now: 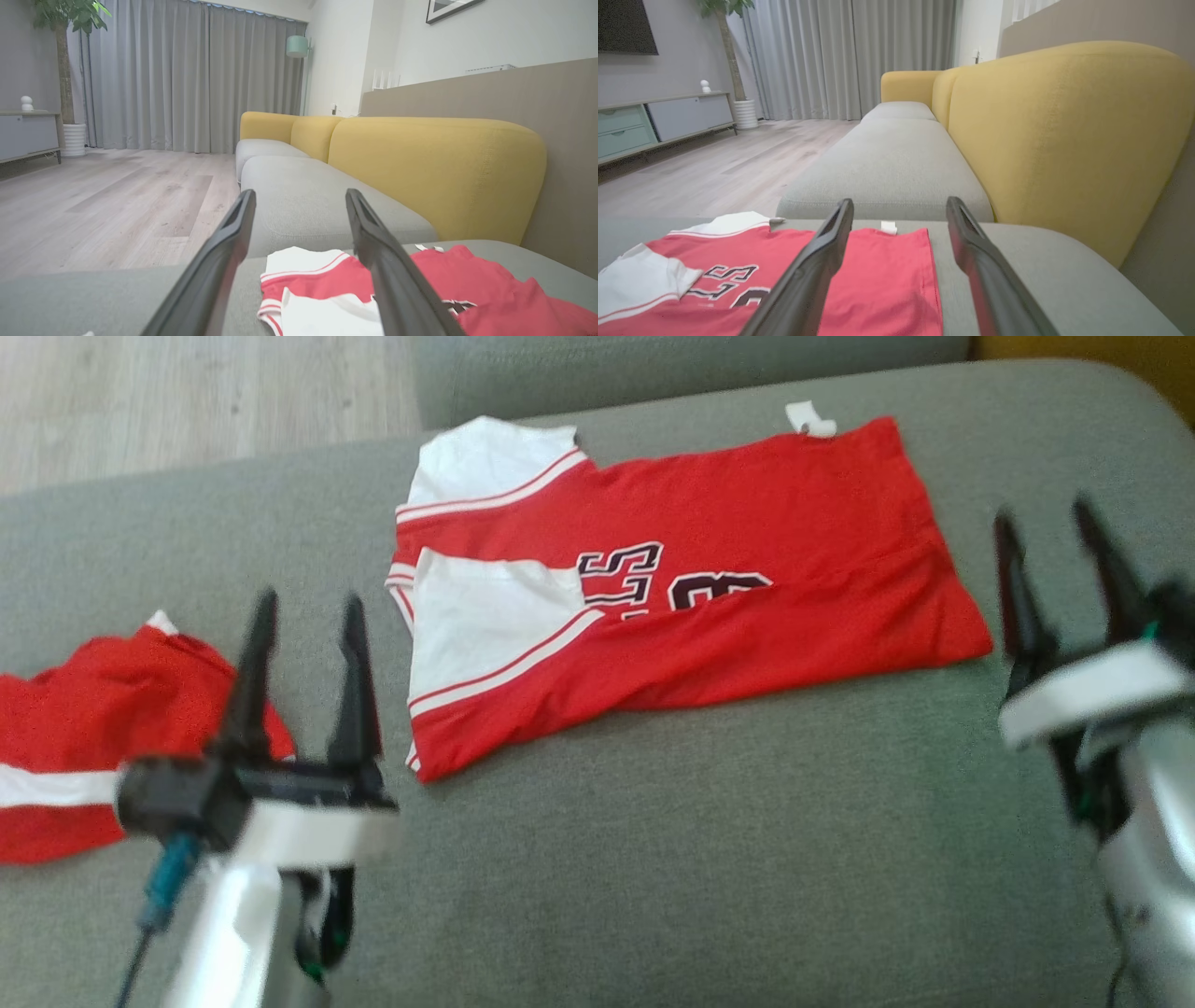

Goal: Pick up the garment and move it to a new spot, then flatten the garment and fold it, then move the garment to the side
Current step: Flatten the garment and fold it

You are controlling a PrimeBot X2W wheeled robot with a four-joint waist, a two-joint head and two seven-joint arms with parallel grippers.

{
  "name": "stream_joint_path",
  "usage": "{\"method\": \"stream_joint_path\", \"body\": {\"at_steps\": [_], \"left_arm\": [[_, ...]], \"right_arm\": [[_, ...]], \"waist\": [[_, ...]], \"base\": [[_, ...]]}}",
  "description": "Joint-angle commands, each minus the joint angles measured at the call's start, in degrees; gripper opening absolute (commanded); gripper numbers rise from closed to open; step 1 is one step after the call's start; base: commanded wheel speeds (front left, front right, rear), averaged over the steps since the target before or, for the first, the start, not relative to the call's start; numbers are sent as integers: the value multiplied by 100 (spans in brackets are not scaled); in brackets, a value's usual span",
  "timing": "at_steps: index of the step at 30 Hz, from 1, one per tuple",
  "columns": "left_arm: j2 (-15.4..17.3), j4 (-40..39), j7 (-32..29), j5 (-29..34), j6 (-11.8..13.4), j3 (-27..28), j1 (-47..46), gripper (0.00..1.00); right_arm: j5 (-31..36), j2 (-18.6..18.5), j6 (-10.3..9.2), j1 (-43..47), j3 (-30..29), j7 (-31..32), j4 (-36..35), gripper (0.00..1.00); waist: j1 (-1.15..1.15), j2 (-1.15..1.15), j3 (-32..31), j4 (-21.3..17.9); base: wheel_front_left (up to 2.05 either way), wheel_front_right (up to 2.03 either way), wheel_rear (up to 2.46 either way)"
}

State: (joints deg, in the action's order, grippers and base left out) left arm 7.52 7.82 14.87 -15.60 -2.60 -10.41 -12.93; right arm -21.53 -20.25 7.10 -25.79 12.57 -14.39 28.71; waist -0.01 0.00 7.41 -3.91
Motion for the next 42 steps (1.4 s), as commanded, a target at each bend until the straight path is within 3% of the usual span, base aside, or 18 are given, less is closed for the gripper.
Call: {"method": "stream_joint_path", "body": {"at_steps": [1,6,13,16,29,34,40,41,42], "left_arm": [[7,-216,13,86,-28,276,-85,100],[-256,-29,13,352,-155,364,440,100],[-437,22,13,617,-22,370,705,100],[-453,207,13,645,32,354,640,100],[-462,2418,-18,648,239,117,-204,100],[-455,3232,-258,677,452,108,-638,100],[-391,3926,-663,749,411,-47,-886,100],[-391,4002,-708,736,385,-60,-907,67],[-391,4055,-722,725,361,-73,-926,24]], "right_arm": [[153,11,39,26,-47,-60,-305,100],[755,518,39,918,-592,-60,-754,100],[1134,872,39,1369,-807,-61,-1066,100],[1167,898,39,1334,-844,-61,-1142,100],[1218,890,39,1101,-795,-61,-1174,100],[1209,907,39,1046,-776,-61,-1189,100],[1209,918,39,1009,-815,-61,-1180,100],[1207,915,39,1001,-820,-61,-1178,100],[1204,911,39,992,-825,-61,-1174,100]], "waist": [[1,0,-87,-22],[1,0,-236,-69],[1,0,-242,-155],[1,0,-179,-195],[1,0,167,-428],[1,0,271,-528],[1,0,288,-608],[1,0,285,-615],[1,0,280,-618]], "base": [[0,0,0],[0,0,0],[0,0,0],[0,0,0],[0,0,0],[0,0,0],[0,0,0],[0,0,0],[0,0,0]]}}
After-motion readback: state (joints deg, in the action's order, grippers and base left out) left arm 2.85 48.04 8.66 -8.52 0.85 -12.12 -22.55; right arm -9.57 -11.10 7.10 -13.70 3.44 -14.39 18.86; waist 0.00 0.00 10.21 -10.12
